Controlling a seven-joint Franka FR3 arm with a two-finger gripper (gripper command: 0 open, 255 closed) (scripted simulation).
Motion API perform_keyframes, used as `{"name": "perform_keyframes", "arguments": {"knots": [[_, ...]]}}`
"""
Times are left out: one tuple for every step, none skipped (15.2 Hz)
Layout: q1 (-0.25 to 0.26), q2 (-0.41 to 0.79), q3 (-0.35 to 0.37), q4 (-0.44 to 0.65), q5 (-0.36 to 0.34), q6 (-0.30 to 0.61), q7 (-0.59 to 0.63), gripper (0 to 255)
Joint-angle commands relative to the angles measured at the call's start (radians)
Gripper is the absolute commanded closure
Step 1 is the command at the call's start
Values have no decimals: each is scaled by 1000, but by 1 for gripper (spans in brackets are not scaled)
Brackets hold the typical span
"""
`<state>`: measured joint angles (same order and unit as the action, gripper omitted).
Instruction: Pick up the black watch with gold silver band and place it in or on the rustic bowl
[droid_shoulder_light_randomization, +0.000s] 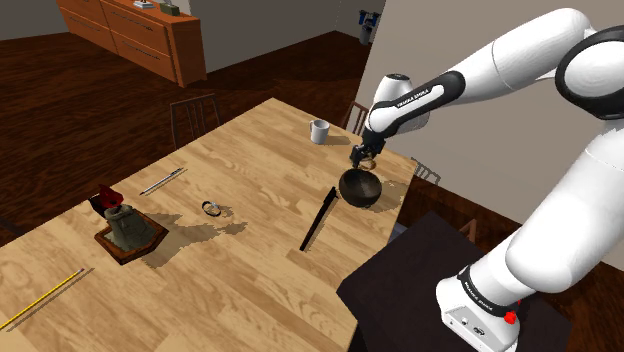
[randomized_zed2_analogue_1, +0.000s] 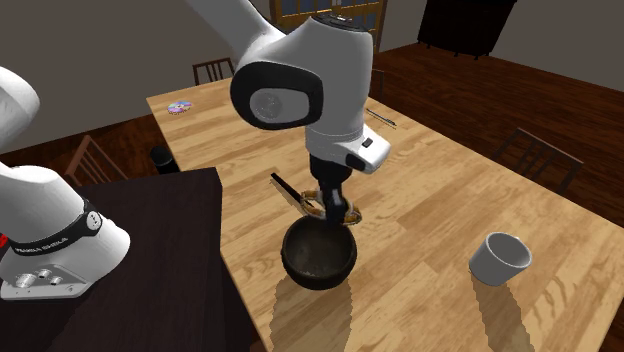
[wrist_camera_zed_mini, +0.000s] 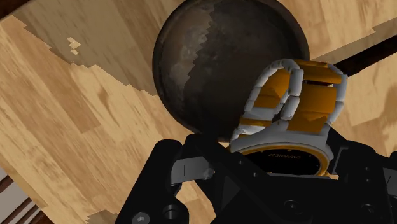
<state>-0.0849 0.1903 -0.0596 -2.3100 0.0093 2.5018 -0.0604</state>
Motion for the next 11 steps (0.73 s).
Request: {"name": "perform_keyframes", "arguments": {"knots": [[-17,-50,-12,-70,-1,21,-29,255],[-27,-72,-19,-101,-2,30,-46,255],[-27,-60,-19,-103,-1,44,-47,255],[-27,-48,-18,-104,1,57,-48,255],[-27,-35,-18,-105,3,70,-49,255],[-28,-23,-17,-106,5,84,-51,255],[-28,-10,-17,-107,7,97,-52,255],[-29,2,-16,-107,9,110,-53,255],[-29,15,-15,-107,11,123,-55,255],[-30,28,-14,-107,13,136,-56,255],[-30,42,-13,-107,15,148,-58,255]]}}
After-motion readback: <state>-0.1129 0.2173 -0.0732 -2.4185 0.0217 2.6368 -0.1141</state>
